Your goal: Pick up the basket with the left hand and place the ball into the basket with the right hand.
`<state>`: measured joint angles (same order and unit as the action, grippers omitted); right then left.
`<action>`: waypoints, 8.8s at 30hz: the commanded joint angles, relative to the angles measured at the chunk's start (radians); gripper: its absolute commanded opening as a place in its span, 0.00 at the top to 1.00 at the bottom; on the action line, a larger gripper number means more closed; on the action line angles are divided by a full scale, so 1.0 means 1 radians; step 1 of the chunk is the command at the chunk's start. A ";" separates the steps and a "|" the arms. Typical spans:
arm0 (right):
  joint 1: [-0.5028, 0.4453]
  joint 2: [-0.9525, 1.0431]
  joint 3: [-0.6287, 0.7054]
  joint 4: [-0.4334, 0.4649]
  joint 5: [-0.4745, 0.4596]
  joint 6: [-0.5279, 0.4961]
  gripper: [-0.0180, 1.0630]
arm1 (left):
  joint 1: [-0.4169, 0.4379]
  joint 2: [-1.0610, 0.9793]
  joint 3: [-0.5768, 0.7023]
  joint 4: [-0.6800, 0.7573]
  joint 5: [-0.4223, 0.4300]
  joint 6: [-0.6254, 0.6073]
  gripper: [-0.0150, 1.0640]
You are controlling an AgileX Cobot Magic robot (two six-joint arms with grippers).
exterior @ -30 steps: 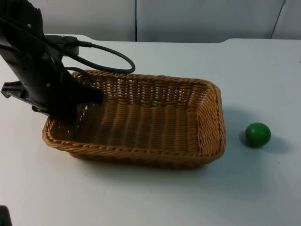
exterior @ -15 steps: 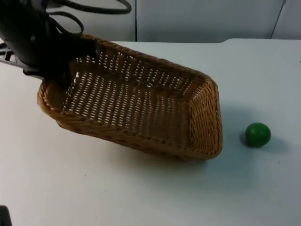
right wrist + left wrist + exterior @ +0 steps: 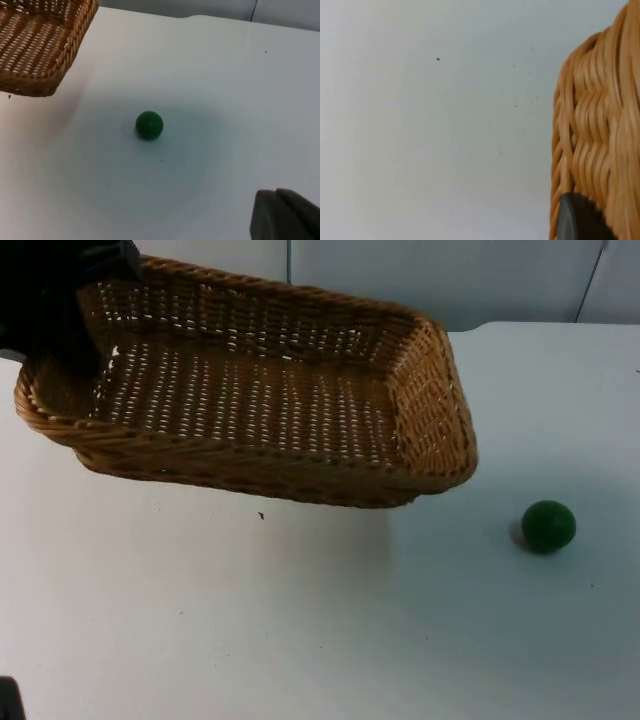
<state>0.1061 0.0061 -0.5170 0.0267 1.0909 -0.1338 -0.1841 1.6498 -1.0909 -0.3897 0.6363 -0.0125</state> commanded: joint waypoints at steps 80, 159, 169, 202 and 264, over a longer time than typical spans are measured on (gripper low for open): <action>-0.006 -0.006 0.006 -0.001 -0.010 -0.005 0.99 | 0.102 -0.038 0.142 -0.534 -0.055 0.563 0.99; 0.118 1.827 -0.484 0.019 -0.536 0.134 0.27 | 0.102 -0.038 0.139 -0.540 -0.063 0.563 0.99; 0.147 1.954 -0.489 0.026 -0.666 0.134 0.27 | 0.102 -0.038 0.139 -0.540 -0.063 0.563 0.99; 0.405 1.685 -1.056 0.164 -0.355 -0.170 0.99 | 0.102 -0.038 0.139 -0.540 -0.063 0.563 0.99; 0.522 1.844 -1.354 0.192 -0.435 -0.281 0.37 | 0.102 -0.038 0.139 -0.547 -0.054 0.563 0.99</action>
<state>0.6350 1.8649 -1.8580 0.2395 0.6454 -0.4254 -0.0846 1.6263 -0.9505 -0.8967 0.5720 0.5546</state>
